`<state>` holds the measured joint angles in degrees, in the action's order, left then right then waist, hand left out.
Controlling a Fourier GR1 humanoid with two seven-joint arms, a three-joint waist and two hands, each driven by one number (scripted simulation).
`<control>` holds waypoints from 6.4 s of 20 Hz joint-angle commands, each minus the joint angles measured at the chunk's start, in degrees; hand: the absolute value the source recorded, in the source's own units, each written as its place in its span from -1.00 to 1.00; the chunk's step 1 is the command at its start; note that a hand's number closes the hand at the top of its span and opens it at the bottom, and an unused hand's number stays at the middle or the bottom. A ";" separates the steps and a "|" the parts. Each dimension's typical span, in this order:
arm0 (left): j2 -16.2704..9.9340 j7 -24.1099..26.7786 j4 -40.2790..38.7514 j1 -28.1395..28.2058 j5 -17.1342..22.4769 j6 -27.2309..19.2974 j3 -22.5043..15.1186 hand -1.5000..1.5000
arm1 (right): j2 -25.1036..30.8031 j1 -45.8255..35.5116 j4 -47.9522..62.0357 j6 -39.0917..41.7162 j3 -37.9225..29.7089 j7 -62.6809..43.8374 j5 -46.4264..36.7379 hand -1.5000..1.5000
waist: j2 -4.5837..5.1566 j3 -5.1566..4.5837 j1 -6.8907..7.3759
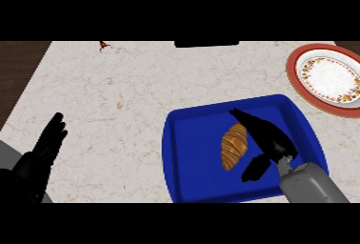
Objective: Pick the croissant from the tray and place it in the plate
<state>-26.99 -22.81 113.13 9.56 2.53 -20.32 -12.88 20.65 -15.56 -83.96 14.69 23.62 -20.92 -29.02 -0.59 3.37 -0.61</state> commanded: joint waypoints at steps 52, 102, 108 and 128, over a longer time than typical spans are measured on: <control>9.81 0.15 -14.34 -8.07 -0.12 -0.50 -1.27 0.00 | 12.08 -21.95 29.48 -30.08 -27.25 18.59 -6.22 1.00 | 1.95 -3.42 1.11; 15.24 0.09 -17.54 -12.55 -4.12 3.32 0.90 0.00 | 25.90 -25.63 73.18 8.37 -53.26 58.18 17.07 -1.00 | 2.57 -2.94 3.95; 16.47 0.10 -18.90 -12.75 -5.18 3.91 -0.26 0.00 | 23.16 -25.21 72.94 6.80 -52.40 62.18 16.06 -1.00 | 2.59 -2.96 4.75; 18.55 2.22 -23.01 -15.60 -5.66 4.74 3.27 0.00 | 26.36 -22.50 75.64 -1.27 -51.96 62.29 13.79 -1.00 | 2.68 -2.92 4.57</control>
<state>-3.66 -21.95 95.46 -9.16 -3.83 -16.89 -14.42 46.25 -39.10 -8.74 14.55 -28.33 40.81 -14.92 1.05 1.64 4.00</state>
